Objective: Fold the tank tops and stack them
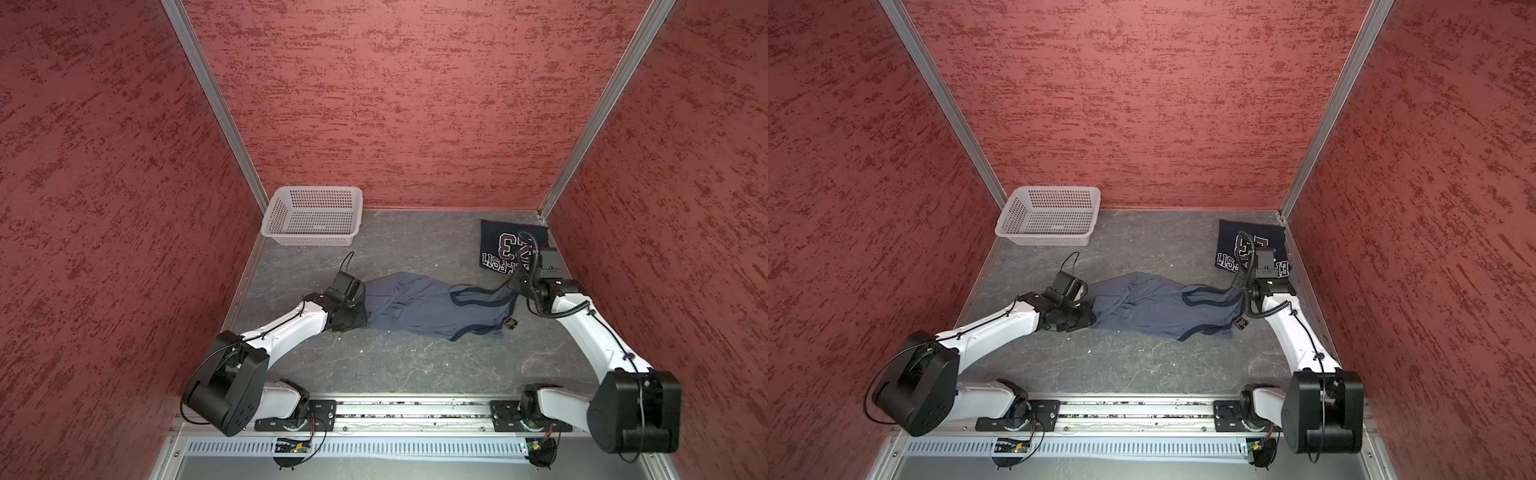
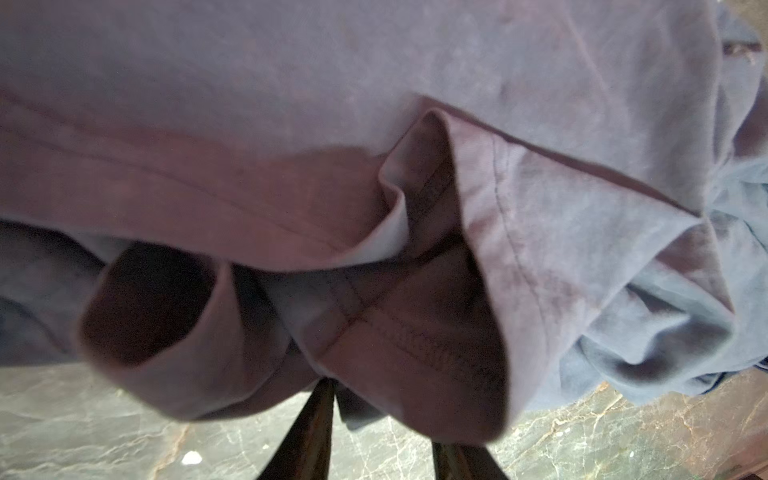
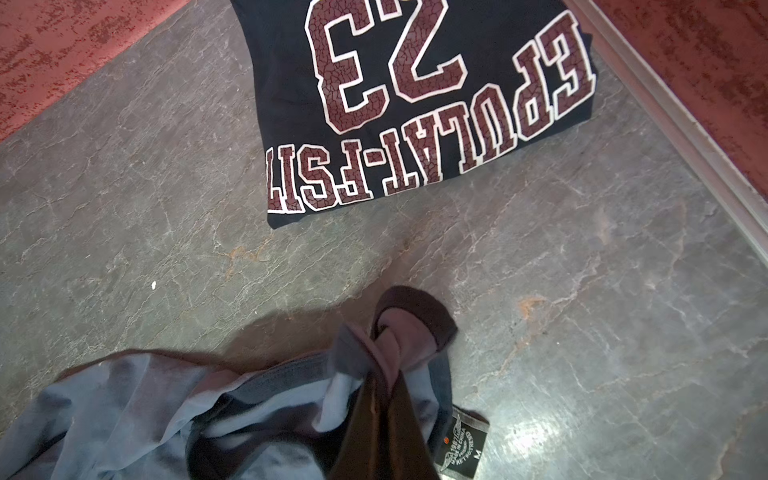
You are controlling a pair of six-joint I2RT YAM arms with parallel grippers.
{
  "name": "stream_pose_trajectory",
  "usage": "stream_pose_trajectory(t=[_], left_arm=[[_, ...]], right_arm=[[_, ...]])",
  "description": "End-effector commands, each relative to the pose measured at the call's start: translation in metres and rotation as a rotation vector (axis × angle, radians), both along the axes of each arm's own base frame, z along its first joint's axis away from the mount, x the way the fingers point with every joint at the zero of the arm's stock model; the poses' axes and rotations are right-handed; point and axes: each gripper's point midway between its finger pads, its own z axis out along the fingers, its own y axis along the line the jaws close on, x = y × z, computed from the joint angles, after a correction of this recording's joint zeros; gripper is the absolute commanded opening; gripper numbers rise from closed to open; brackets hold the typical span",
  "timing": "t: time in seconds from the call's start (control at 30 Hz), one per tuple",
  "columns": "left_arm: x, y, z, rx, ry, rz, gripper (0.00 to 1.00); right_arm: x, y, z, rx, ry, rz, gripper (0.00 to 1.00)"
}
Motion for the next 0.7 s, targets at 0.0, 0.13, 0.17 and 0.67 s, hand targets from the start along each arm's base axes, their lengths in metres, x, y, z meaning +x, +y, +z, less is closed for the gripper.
stream_pose_trajectory(t=[0.0, 0.13, 0.17, 0.67], left_arm=[[0.004, 0.000, 0.000, -0.011, -0.013, 0.013, 0.39], [0.004, -0.001, 0.001, -0.014, -0.017, 0.012, 0.29], [0.005, -0.002, 0.002, -0.020, -0.024, 0.013, 0.26], [0.033, 0.022, 0.100, -0.026, -0.323, 0.093, 0.00]], right_arm=[[0.004, -0.001, 0.007, 0.004, -0.034, -0.003, 0.00], [0.004, 0.000, 0.007, 0.006, -0.035, -0.003, 0.00], [0.004, 0.000, 0.008, 0.005, -0.037, -0.002, 0.00], [-0.001, -0.013, 0.048, -0.041, -0.113, -0.041, 0.00]])
